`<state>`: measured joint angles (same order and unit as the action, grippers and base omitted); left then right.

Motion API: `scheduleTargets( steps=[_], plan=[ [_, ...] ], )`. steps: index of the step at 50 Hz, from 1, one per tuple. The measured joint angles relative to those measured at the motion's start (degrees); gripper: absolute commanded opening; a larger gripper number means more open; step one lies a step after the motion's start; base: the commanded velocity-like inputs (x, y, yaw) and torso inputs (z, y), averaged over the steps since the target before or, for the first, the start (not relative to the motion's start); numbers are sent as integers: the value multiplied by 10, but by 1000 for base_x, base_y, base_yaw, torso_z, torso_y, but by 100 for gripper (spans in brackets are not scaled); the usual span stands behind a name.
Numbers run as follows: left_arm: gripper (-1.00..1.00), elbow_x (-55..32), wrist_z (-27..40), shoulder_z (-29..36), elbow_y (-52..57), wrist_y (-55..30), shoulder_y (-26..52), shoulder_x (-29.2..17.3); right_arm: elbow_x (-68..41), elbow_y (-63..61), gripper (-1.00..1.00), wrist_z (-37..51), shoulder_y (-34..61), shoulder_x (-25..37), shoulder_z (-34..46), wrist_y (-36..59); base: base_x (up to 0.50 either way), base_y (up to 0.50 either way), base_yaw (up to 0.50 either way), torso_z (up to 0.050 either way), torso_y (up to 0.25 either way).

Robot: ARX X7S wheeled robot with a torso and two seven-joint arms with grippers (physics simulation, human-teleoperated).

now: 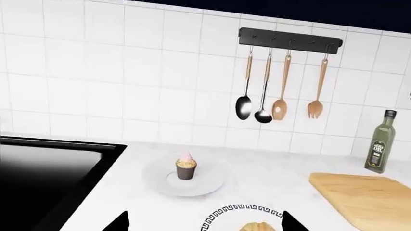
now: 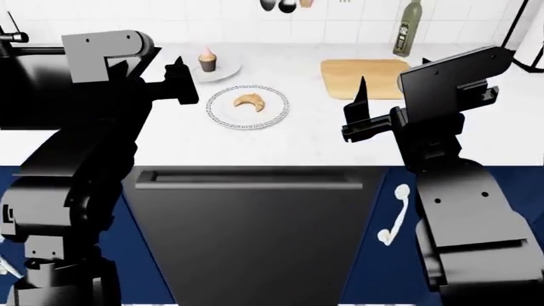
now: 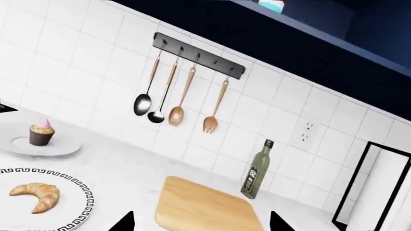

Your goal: From the different types of pastries on the counter, select a croissant and place it on the cutting board. Then retrieve a jar of jam from the cabinet and place it alongside the croissant on the cutting board.

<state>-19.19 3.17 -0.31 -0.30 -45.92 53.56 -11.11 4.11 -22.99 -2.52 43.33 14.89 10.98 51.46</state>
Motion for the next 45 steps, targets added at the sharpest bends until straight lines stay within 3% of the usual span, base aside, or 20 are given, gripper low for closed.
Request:
scheduleTargets(
  steps=[45],
  plan=[
    [100,-14,10,11,10,-18,11,-11,-24,-1,100,-7,18,0,-14,21,500,0,0,0,1]
  ],
)
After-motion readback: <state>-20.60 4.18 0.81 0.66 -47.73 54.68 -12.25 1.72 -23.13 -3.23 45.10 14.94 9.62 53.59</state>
